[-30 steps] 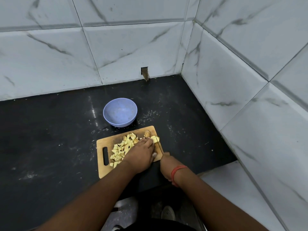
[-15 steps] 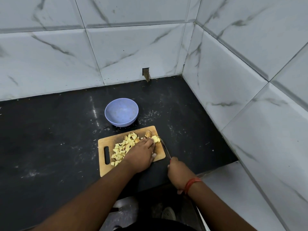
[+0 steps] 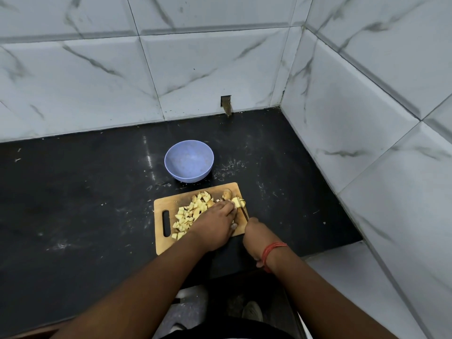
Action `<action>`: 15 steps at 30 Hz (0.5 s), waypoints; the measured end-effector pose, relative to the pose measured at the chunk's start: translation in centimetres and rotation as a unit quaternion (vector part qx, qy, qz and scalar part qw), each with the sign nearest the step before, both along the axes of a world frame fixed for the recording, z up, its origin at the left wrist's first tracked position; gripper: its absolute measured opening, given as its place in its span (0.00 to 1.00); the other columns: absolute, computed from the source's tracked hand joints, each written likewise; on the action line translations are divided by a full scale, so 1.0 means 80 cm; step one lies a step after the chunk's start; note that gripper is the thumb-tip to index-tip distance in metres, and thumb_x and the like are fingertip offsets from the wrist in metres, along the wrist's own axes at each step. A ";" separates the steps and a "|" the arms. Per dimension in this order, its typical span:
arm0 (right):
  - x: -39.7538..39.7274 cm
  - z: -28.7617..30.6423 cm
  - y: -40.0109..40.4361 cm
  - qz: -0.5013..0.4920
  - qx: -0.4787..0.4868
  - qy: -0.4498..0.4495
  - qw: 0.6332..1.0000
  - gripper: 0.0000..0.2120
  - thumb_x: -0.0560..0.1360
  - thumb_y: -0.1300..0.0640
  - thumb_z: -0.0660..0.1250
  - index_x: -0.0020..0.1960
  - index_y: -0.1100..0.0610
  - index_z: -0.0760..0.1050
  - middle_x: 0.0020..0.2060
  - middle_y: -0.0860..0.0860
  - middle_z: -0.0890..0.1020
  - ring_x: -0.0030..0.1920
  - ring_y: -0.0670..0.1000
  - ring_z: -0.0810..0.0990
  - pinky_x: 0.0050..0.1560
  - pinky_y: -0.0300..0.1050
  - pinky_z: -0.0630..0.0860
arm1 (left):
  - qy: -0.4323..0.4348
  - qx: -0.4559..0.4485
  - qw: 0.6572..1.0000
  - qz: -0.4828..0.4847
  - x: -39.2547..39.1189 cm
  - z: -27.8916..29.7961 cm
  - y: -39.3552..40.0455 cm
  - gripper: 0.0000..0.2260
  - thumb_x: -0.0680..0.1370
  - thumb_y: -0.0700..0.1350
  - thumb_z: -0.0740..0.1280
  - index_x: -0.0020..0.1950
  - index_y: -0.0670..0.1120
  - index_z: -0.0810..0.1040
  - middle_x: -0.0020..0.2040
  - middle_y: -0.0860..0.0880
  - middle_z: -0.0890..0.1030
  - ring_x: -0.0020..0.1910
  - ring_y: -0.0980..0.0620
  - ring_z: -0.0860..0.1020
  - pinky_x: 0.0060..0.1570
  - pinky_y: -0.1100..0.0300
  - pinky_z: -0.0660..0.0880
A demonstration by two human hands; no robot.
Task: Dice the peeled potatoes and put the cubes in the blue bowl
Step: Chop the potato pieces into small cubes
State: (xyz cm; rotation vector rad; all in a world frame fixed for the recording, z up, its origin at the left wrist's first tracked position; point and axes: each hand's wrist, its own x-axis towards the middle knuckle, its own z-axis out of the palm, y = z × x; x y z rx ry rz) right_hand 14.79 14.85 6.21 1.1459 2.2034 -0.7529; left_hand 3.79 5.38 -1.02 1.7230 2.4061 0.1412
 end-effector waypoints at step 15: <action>-0.018 -0.017 -0.009 -0.048 -0.001 -0.022 0.999 0.19 0.79 0.62 0.58 0.69 0.60 0.61 0.62 0.60 0.75 0.61 0.60 0.76 0.56 0.54 0.75 | 0.001 0.027 1.000 -0.008 0.000 0.002 -0.002 0.24 0.84 0.51 0.58 0.76 0.38 0.68 0.74 0.43 0.67 0.75 0.43 0.63 0.78 0.53 0.56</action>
